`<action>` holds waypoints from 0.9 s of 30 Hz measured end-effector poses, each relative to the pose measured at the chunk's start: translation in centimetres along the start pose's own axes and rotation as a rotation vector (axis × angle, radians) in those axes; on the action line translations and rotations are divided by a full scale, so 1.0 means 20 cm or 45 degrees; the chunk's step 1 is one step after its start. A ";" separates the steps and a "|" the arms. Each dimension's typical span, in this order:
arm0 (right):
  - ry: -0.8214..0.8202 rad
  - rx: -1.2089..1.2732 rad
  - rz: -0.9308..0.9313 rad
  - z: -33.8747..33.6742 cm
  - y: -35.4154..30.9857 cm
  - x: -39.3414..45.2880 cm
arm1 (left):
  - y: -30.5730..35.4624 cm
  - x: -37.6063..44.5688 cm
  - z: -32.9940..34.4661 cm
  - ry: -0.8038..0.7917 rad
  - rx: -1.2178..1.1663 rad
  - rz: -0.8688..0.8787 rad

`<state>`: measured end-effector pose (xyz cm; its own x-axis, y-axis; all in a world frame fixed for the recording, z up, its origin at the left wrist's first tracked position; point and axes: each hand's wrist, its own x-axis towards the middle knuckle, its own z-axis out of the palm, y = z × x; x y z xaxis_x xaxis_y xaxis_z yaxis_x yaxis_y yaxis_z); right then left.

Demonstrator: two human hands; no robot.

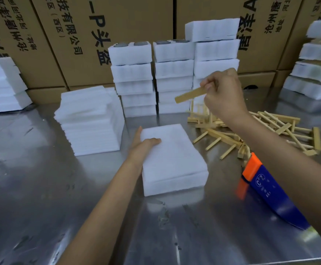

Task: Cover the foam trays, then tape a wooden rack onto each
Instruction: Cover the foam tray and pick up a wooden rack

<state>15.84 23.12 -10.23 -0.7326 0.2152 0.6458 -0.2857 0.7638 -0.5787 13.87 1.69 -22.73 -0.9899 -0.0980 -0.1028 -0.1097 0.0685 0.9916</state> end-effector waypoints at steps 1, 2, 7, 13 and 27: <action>0.035 0.050 -0.036 0.01 -0.03 -0.04 | 0.00 0.00 0.00 0.000 0.018 -0.017; 0.058 0.098 -0.076 0.03 -0.06 -0.10 | 0.01 0.00 0.00 0.004 0.020 -0.029; -0.288 0.041 -0.326 0.20 -0.09 -0.54 | 0.03 -0.04 0.01 0.005 -0.408 -0.088; -0.172 0.041 -0.316 0.26 -0.09 -0.72 | 0.05 -0.03 -0.01 -0.134 -0.126 -0.064; -0.329 0.351 -0.178 0.26 -0.06 -0.76 | 0.07 0.09 0.00 -0.076 0.288 0.023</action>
<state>24.05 15.67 -21.88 -0.7960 -0.0661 0.6017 -0.5231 0.5754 -0.6287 12.01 1.64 -21.56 -0.9947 -0.0365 -0.0966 -0.1031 0.2909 0.9512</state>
